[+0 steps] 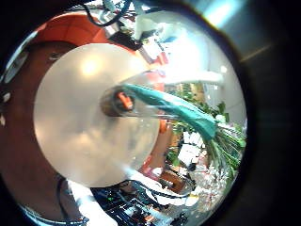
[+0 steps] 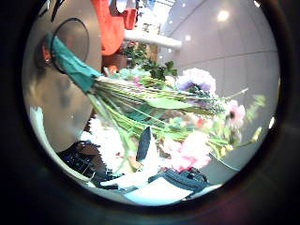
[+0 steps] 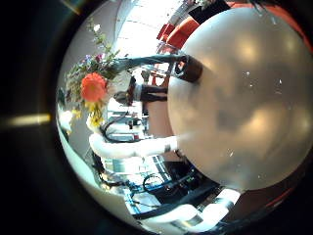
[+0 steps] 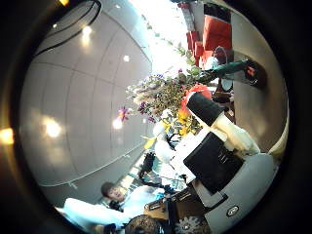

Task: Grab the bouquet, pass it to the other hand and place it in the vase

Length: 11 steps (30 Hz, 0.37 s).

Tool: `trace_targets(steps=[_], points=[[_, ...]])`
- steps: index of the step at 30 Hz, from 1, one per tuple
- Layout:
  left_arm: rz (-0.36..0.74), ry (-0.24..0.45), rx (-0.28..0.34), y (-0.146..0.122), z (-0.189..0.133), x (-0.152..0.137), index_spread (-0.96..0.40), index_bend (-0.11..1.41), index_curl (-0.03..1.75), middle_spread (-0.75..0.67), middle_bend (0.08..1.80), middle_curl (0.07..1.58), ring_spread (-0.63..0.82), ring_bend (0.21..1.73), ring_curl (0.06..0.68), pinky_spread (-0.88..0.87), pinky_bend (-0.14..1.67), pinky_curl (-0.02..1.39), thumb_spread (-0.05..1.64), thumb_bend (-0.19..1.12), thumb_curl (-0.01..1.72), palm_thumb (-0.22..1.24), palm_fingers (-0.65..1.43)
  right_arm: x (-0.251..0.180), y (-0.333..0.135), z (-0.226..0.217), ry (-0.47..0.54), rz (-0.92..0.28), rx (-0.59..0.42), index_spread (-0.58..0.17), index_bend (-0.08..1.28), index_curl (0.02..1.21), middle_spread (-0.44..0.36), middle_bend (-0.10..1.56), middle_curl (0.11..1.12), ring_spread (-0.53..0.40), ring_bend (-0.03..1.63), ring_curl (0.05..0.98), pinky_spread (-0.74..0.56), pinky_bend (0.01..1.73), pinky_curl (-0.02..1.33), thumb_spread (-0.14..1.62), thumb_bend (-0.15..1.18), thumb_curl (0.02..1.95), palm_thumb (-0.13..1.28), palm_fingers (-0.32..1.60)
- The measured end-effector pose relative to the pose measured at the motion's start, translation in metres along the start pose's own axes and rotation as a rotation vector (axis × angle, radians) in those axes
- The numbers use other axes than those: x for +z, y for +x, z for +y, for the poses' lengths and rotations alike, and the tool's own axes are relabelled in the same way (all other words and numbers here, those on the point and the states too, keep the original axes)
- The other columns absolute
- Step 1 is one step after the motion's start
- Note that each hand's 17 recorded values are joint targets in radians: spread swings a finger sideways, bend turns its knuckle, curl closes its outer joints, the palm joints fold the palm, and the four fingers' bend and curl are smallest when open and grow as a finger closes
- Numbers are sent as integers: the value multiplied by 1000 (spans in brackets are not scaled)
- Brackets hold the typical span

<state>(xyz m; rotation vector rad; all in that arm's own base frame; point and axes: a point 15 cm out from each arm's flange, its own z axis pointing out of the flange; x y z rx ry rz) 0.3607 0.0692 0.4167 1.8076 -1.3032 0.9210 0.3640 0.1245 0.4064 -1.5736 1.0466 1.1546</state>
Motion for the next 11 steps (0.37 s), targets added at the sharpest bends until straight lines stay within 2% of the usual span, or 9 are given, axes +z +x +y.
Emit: trace_targets(steps=[6, 8, 11], points=[[-163, 11, -49, -1, 22, -10, 251, 136, 230, 644, 150, 168, 730, 432, 158, 619, 191, 317, 1007, -24, 352, 382, -149, -10, 1, 3, -8, 33, 0, -330, 190, 414, -124, 193, 363, 8, 434, 225, 362, 234, 247, 1011, -21, 531, 790, 467], [-213, -6, -49, 2, 31, -6, 252, 137, 225, 638, 154, 164, 731, 431, 161, 618, 189, 312, 1005, -26, 351, 387, -142, -16, 4, 8, -24, 60, 5, -330, 190, 415, -129, 194, 362, 11, 432, 225, 363, 235, 247, 1010, -24, 530, 784, 466], [-224, -50, -43, 6, 45, -1, 252, 136, 218, 636, 158, 159, 733, 424, 164, 617, 193, 308, 1004, -30, 349, 382, -136, -27, 9, 17, -48, 112, 19, -333, 194, 418, -126, 189, 360, 24, 422, 223, 364, 239, 247, 1000, -26, 530, 771, 462]])
